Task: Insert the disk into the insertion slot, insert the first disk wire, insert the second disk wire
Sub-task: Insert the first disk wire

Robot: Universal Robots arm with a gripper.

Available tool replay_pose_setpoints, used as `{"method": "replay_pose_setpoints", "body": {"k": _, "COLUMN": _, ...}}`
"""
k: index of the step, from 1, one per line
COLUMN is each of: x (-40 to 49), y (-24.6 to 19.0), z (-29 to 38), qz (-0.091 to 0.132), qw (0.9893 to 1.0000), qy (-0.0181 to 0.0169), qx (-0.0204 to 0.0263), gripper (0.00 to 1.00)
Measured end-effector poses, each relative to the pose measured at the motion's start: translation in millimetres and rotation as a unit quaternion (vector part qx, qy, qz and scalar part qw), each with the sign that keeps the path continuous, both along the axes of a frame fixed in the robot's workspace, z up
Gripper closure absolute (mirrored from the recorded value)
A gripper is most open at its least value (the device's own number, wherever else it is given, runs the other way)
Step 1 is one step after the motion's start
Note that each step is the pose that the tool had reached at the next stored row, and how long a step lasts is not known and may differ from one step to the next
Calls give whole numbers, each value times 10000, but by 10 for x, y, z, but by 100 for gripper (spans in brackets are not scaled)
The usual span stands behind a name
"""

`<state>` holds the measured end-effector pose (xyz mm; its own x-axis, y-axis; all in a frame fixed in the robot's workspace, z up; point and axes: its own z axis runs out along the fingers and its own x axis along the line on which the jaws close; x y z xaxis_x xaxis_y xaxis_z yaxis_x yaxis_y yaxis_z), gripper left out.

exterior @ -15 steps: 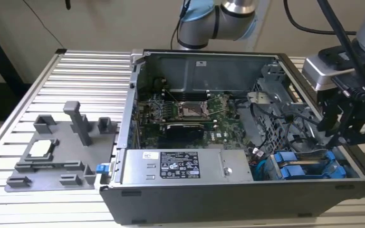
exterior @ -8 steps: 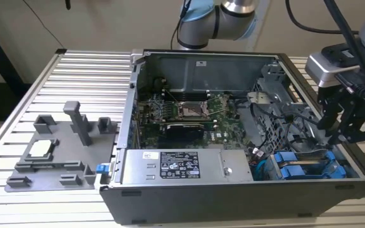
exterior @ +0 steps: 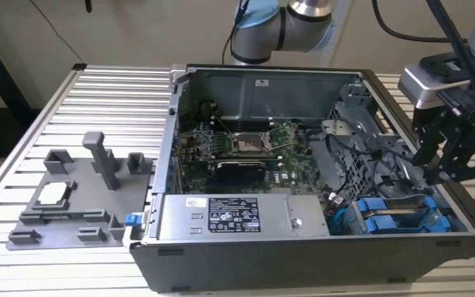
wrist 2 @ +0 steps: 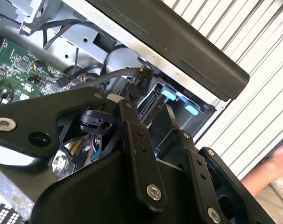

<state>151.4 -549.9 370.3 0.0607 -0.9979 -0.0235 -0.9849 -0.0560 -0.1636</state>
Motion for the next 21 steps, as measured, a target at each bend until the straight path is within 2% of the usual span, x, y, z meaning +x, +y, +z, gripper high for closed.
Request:
{"method": "replay_pose_setpoints", "body": {"k": 7, "x": 41, "y": 33, "z": -1, "qz": 79, "qw": 10000, "qy": 0, "qx": -2, "gripper": 59}}
{"method": "replay_pose_setpoints", "body": {"k": 16, "x": 104, "y": 43, "z": -7, "qz": 213, "qw": 9998, "qy": 14, "qx": -20, "gripper": 59}}
{"method": "replay_pose_setpoints", "body": {"k": 18, "x": 134, "y": 43, "z": -8, "qz": 226, "qw": 9997, "qy": 47, "qx": -24, "gripper": 59}}
{"method": "replay_pose_setpoints", "body": {"k": 21, "x": 181, "y": 44, "z": -8, "qz": 239, "qw": 9996, "qy": 121, "qx": -27, "gripper": 59}}
